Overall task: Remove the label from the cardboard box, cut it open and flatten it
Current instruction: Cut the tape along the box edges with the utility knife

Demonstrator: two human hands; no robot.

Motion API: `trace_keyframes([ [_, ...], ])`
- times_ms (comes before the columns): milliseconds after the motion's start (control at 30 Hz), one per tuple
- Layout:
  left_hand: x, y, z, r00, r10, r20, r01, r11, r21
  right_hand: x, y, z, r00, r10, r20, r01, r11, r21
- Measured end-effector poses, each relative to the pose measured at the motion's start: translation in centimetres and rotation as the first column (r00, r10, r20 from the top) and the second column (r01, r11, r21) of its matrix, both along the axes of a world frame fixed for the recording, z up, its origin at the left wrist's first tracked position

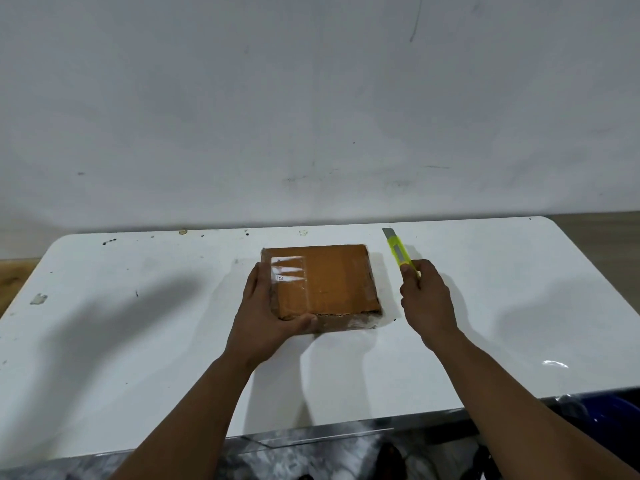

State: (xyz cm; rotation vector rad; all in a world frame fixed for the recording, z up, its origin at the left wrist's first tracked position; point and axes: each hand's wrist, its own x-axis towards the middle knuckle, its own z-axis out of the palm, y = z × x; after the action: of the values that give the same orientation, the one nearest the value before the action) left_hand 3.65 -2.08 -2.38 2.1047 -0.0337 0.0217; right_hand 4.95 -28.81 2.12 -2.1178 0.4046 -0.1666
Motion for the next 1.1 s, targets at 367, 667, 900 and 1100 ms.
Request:
trace_keyframes([
  [367,-0.1,-0.2,-0.1,1.0,0.03,0.004,-0.03,0.999,-0.019,-0.1,0.1,1.7,0.988,0.103,-0.119,-0.108,0.993,-0.037],
  [667,-0.2,-0.3,-0.1,0.999,0.033,0.007,-0.033,0.999,-0.023,0.5,0.7,1.9,0.965,0.209,-0.158,-0.245,0.933,-0.264],
  [900,-0.3,-0.3,-0.3,0.999,0.052,0.01,-0.052,0.999,0.004,0.8,1.4,2.4,0.953,0.199,-0.229,-0.279,0.872,-0.402],
  [1100,-0.2,-0.7,-0.3,0.996,0.09,0.013,-0.09,0.995,0.034,1.0,1.7,3.5,0.929,0.183,-0.322,-0.324,0.822,-0.468],
])
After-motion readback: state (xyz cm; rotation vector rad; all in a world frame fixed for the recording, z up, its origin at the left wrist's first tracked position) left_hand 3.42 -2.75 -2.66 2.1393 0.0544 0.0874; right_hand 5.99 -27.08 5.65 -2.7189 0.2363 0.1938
